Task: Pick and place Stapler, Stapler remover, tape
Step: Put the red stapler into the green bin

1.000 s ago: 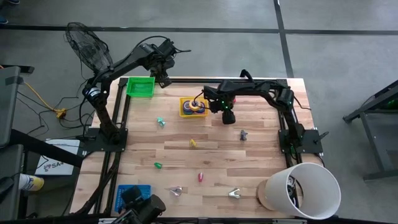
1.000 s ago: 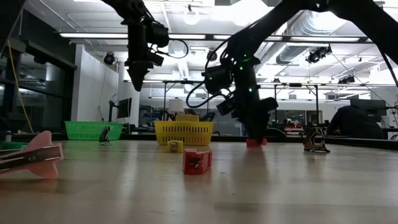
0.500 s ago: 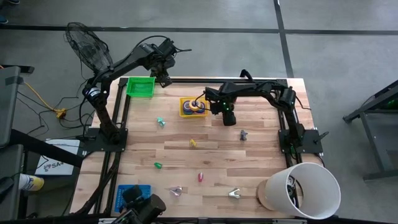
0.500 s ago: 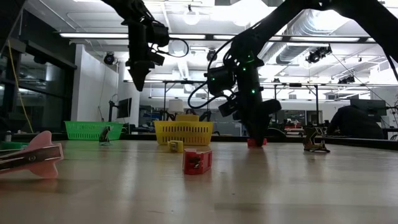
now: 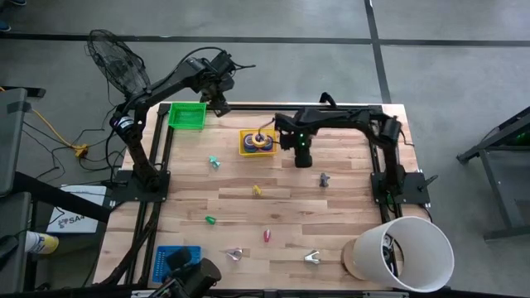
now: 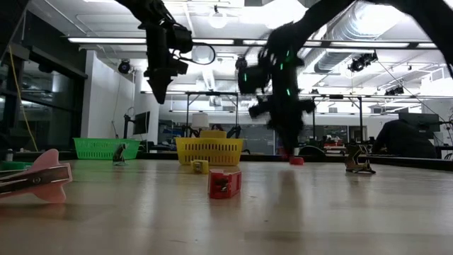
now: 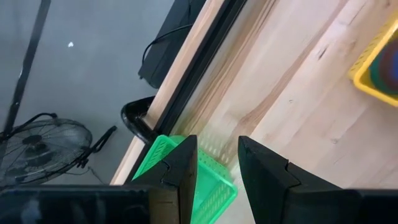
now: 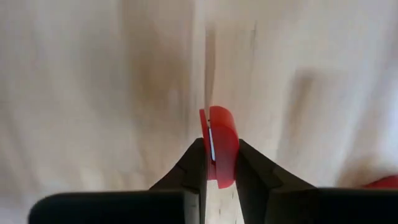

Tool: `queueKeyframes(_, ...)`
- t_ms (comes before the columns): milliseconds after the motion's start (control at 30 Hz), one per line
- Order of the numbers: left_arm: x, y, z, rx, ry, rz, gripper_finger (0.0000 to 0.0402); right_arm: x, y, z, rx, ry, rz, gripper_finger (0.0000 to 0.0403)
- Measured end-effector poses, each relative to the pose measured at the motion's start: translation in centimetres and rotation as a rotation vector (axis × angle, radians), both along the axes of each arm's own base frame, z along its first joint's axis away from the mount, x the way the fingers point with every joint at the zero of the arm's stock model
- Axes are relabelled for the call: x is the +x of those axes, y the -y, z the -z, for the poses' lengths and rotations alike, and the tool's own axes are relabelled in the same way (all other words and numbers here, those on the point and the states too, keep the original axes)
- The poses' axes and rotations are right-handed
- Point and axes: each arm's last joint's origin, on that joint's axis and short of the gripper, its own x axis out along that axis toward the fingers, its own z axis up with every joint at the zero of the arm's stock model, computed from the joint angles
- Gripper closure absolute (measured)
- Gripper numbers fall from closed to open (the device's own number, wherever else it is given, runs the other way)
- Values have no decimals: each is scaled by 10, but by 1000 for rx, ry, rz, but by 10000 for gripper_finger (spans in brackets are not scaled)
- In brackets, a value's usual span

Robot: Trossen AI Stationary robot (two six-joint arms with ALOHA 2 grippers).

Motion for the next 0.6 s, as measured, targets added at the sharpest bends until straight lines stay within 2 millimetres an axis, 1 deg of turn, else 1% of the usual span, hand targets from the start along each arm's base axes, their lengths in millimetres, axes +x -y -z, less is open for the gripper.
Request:
queueKeyframes(100,2,0,0,-13,41,14,289,-1,-1,-31,-9,137,41,358)
queueKeyframes(167,4,0,-1,-35,76,28,289,-4,-3,-48,-4,213,72,358)
queueKeyframes(300,10,1,-2,-114,211,88,289,-8,-6,-88,-74,397,138,358)
queueKeyframes(367,13,1,-3,-159,290,124,289,-9,-9,-102,-163,455,165,358)
queueKeyframes(467,18,1,-5,-220,412,157,289,-10,-13,-119,-362,498,211,358)
queueKeyframes(600,25,1,-10,-307,583,163,289,-8,-20,-132,-660,482,242,358)
